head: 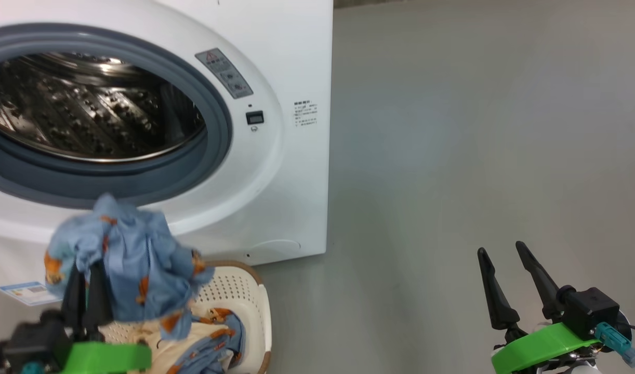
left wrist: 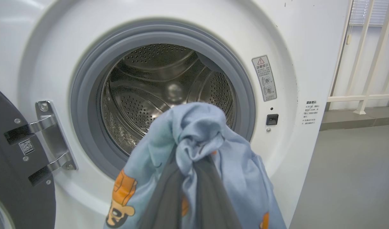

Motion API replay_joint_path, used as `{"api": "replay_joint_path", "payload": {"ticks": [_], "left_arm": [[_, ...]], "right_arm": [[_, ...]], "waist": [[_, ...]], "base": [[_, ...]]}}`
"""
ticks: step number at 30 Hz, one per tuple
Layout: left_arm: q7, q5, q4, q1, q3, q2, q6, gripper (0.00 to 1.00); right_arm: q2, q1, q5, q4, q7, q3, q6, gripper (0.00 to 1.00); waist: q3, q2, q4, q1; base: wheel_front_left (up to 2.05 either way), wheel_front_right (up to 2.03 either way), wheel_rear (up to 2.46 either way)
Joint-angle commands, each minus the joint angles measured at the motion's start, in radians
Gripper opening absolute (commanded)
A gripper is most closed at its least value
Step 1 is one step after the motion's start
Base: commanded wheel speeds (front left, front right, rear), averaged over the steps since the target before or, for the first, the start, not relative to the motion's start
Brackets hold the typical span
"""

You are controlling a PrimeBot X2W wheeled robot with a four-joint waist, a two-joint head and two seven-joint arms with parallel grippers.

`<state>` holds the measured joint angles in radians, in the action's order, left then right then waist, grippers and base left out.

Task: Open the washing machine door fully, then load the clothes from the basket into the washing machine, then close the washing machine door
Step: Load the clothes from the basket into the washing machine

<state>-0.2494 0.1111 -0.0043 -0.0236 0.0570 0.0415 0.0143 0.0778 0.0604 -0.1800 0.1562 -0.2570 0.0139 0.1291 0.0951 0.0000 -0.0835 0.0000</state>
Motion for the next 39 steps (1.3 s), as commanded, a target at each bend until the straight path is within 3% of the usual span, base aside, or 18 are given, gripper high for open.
{"api": "replay_joint_path", "payload": {"ticks": [1,13,26,39], "left_arm": [[-0.012,-0.008,-0.023,-0.050,0.035,0.010,0.005,0.00],[-0.012,-0.044,0.038,-0.373,0.096,0.058,0.020,0.00],[-0.012,-0.054,0.115,-0.623,0.174,0.078,-0.009,0.00],[0.004,-0.047,0.531,-0.951,0.132,0.146,0.049,0.00]], "right_arm": [[0.006,0.029,-0.005,-0.027,-0.005,-0.026,0.002,1.00],[0.029,0.091,-0.022,-0.054,-0.005,-0.034,0.002,1.00],[0.040,0.157,-0.044,-0.086,-0.005,-0.040,0.002,1.00],[0.044,0.198,-0.069,-0.088,-0.005,-0.053,0.002,1.00]], "waist": [[0.028,0.0000,-0.004,0.0000],[0.205,0.0000,-0.029,0.0000],[0.414,0.0000,-0.050,0.0000],[0.564,0.0000,-0.045,0.0000]], "base": [[0.00,0.00,0.00],[0.00,0.00,0.00],[0.00,0.00,0.00],[0.00,0.00,0.00]]}}
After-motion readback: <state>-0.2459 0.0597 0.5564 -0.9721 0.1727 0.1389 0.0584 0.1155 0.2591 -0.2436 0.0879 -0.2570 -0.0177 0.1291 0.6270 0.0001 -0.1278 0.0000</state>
